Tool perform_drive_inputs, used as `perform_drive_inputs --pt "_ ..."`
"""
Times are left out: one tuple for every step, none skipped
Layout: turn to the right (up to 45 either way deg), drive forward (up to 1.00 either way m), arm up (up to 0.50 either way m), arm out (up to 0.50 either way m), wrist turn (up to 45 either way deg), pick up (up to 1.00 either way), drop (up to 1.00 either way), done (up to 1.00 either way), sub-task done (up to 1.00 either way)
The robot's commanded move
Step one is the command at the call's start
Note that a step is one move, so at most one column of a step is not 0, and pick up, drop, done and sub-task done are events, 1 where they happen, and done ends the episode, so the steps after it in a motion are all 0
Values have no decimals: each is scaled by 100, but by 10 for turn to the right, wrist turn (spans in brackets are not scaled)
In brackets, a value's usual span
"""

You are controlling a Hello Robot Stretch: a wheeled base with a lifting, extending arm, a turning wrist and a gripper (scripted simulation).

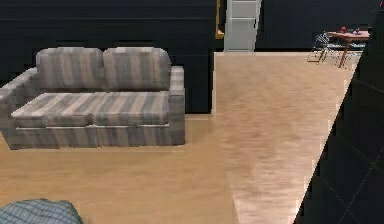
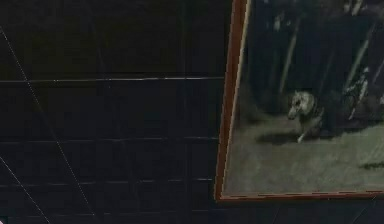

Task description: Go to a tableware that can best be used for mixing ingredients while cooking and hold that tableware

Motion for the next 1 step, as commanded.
perform_drive_inputs --pt "0 75 0 0 0 0 0 0 0"
